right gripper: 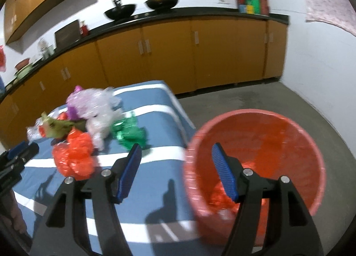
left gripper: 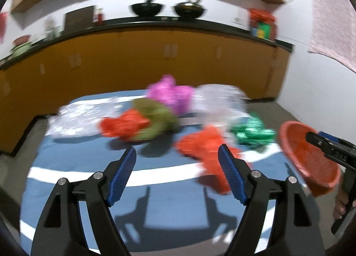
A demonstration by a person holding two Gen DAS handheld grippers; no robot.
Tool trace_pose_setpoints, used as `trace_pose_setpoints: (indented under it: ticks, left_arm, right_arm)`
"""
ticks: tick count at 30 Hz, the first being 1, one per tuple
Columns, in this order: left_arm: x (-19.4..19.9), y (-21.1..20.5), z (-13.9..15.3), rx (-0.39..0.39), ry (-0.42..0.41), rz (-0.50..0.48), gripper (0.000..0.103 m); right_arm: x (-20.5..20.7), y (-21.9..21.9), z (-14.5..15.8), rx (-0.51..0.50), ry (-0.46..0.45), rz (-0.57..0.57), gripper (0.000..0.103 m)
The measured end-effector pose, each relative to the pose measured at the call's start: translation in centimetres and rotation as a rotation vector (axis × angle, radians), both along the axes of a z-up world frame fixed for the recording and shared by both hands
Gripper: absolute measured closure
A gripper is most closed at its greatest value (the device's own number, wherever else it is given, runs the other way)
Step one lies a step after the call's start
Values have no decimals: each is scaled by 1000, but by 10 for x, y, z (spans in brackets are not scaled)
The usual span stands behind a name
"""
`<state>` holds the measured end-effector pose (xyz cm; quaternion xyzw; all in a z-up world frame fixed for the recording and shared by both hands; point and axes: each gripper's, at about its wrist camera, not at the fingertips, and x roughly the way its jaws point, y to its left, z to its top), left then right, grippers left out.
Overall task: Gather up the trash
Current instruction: 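Return both tools to the remaining bags on the table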
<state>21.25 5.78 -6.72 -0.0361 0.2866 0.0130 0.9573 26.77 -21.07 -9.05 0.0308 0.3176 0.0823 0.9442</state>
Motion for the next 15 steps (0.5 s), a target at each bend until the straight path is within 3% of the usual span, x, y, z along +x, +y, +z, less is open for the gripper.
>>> trace_pose_setpoints:
  ticks: [3, 7, 15]
  left_arm:
    - [1, 30, -4, -3, 6, 72, 25]
    - [0, 62, -7, 10, -5, 144, 20]
    - [2, 93, -17, 1, 8, 200, 18]
  right_arm:
    - [12, 21, -5, -13, 18, 32, 38]
    - [33, 43, -13, -34, 32, 42, 29]
    - [80, 67, -32, -65, 86, 42, 25]
